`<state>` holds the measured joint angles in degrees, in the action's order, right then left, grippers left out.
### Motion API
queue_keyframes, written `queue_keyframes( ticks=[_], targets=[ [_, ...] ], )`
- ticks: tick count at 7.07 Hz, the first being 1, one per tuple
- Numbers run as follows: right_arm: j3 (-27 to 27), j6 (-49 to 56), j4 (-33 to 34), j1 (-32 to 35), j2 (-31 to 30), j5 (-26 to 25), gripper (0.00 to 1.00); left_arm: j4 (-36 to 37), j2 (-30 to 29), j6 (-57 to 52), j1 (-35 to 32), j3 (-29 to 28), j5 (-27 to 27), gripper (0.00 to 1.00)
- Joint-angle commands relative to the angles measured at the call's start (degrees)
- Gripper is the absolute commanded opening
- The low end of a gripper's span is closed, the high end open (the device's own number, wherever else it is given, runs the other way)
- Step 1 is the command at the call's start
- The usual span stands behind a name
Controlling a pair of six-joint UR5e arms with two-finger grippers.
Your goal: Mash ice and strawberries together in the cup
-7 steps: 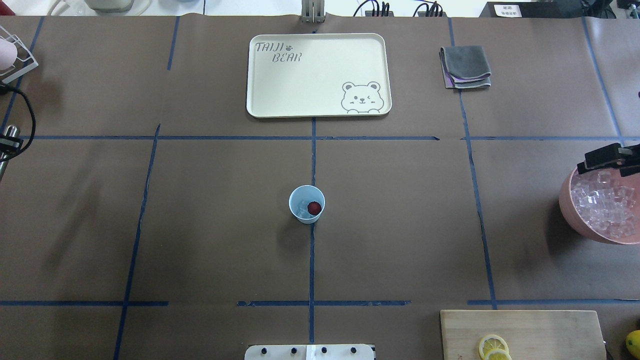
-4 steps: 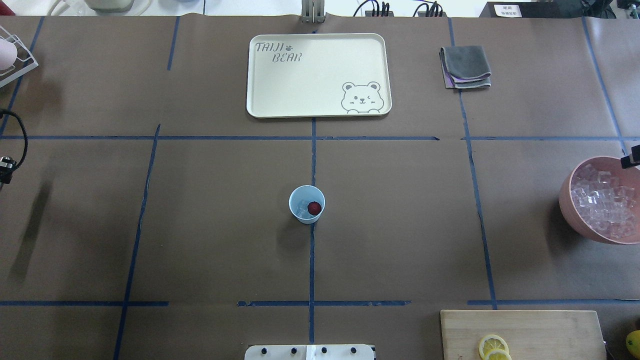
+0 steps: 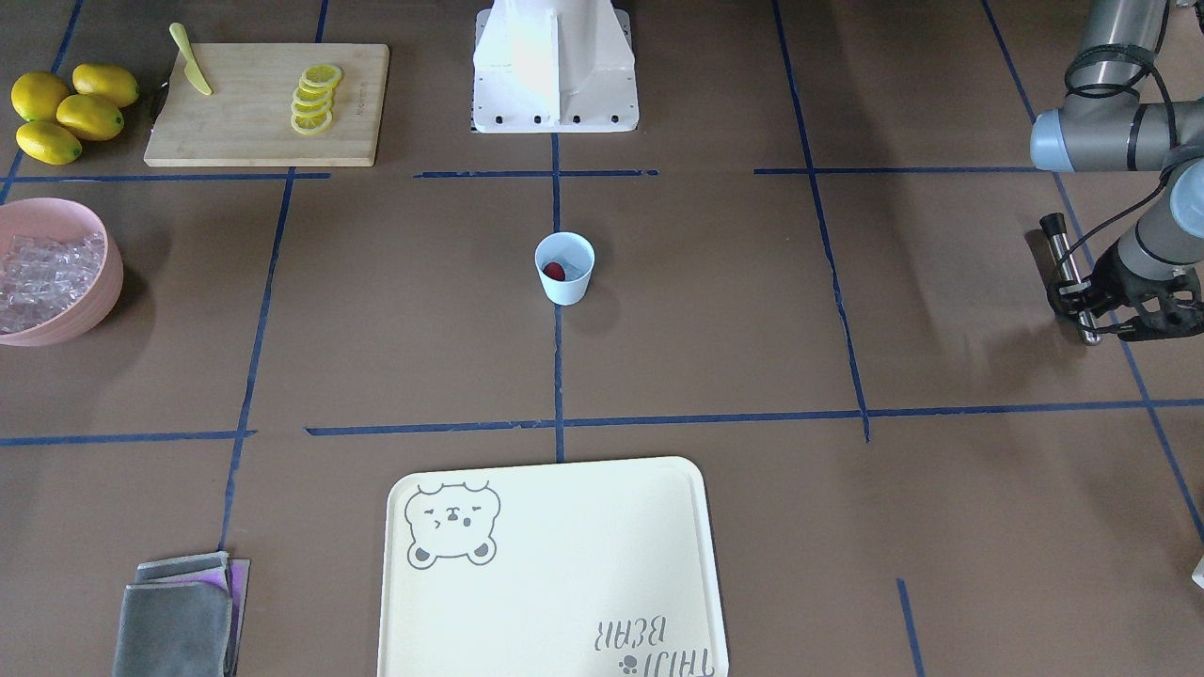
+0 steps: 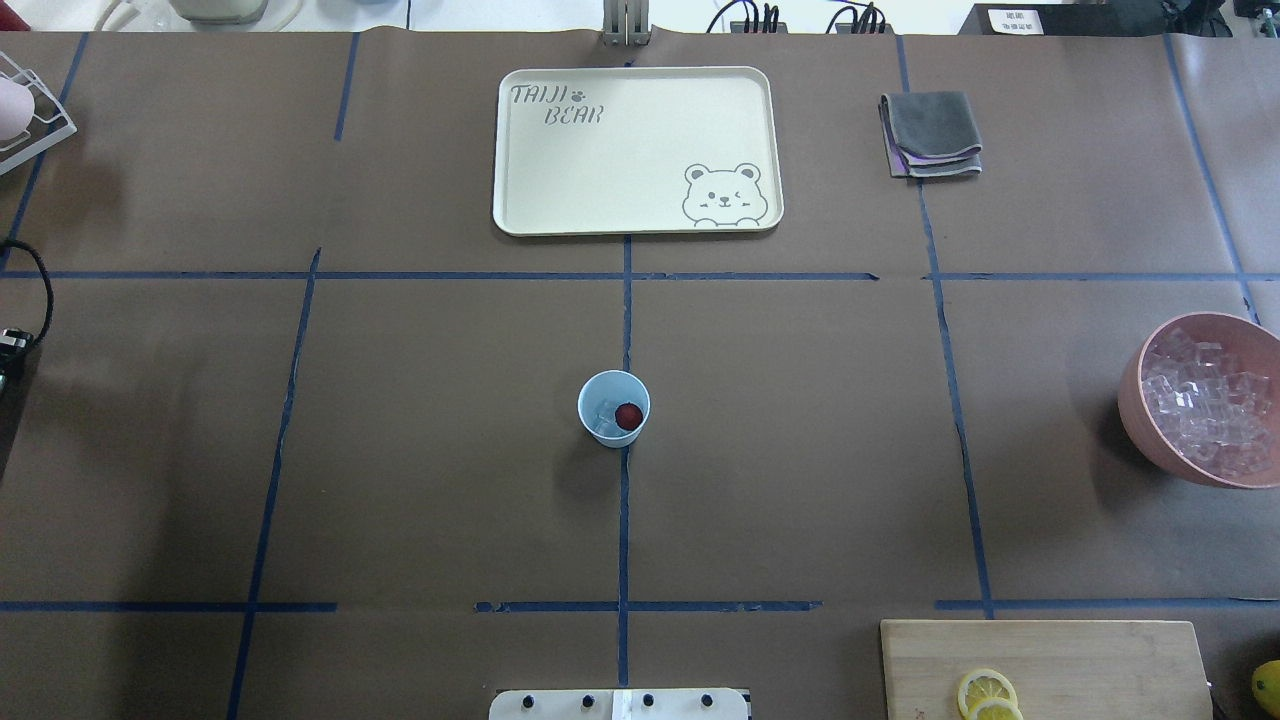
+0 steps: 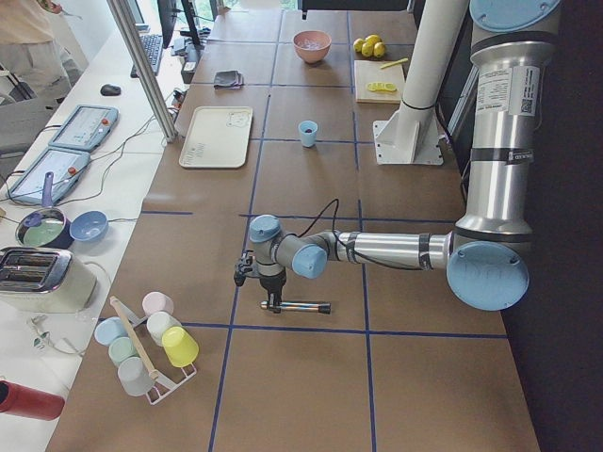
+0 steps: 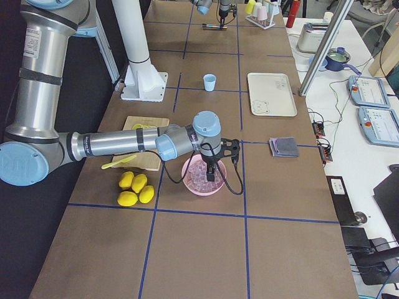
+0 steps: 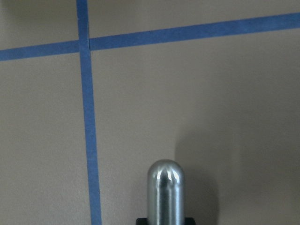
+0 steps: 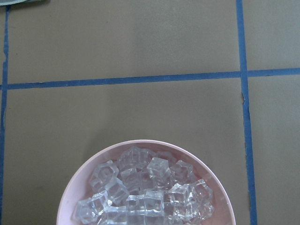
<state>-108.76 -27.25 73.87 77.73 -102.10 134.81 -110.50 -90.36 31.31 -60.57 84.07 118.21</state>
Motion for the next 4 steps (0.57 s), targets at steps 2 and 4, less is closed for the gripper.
queue_keyframes(
  ticks=[2,4],
  targets=[
    [-0.05,0.10,0.04,0.05,0.23,0.01,1.00,-0.50,-0.69,0.69,-0.16,0.21,0.09,1.00],
    [-0.14,0.10,0.04,0.14,0.15,0.01,1.00,2.73,-0.61,-0.71,-6.35,6.51,6.39,1.00]
  ],
)
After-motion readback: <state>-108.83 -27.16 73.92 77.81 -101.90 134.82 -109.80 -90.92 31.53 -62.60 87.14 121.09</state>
